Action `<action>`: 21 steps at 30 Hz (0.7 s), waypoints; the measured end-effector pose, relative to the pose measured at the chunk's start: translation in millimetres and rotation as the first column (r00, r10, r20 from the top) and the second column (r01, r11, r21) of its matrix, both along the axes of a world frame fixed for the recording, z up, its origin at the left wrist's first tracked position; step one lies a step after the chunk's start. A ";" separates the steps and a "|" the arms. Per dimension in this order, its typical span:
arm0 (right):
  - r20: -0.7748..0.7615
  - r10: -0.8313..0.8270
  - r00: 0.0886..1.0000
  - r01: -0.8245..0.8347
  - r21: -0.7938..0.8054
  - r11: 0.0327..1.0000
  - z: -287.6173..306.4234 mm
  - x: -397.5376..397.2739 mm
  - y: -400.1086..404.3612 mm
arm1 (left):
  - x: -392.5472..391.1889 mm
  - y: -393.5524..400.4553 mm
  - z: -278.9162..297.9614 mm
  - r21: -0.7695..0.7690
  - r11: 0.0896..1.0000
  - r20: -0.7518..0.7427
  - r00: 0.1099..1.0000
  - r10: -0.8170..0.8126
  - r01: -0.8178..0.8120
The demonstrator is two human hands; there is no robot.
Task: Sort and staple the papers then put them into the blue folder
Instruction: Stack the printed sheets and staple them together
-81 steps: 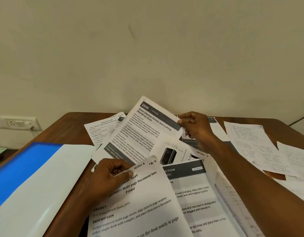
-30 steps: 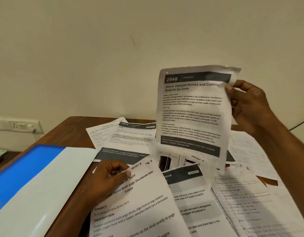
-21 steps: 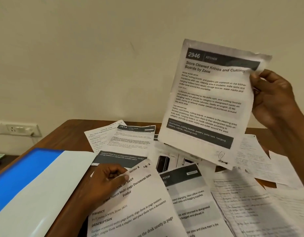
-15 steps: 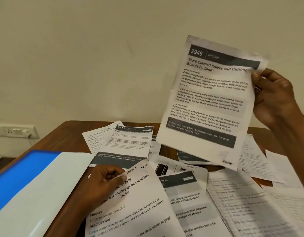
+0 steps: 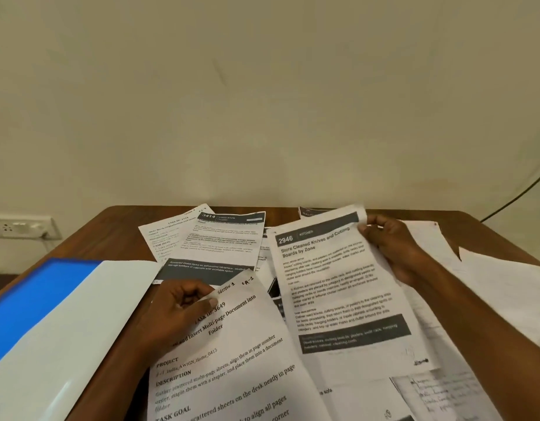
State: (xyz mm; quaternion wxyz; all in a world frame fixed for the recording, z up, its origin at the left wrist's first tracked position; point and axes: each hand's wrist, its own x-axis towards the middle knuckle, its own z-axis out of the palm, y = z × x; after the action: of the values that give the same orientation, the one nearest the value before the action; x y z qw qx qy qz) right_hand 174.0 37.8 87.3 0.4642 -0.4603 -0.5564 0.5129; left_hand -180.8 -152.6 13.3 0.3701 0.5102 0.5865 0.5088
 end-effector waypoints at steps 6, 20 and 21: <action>0.000 -0.010 1.000 0.010 -0.069 0.998 -17.7 -7.8 -3.0 | -2.3 3.0 -1.9 0.032 0.999 0.012 1.000 -0.003 0.003; -0.065 0.006 0.998 -0.014 -0.111 0.994 -24.5 -8.5 -15.3 | -8.5 0.9 -14.7 0.052 0.998 -0.002 1.000 -0.018 0.018; -0.085 0.008 0.996 -0.020 -0.130 0.991 -26.8 -9.7 -18.2 | -7.7 0.2 -16.1 0.060 0.998 -0.002 1.000 -0.010 0.010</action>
State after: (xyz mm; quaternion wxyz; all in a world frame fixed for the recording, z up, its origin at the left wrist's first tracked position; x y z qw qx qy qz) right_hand 164.3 19.6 60.6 0.4527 -0.4636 -0.5048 0.5704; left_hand -188.5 -152.4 -2.9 0.3566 0.5246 0.5685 0.5238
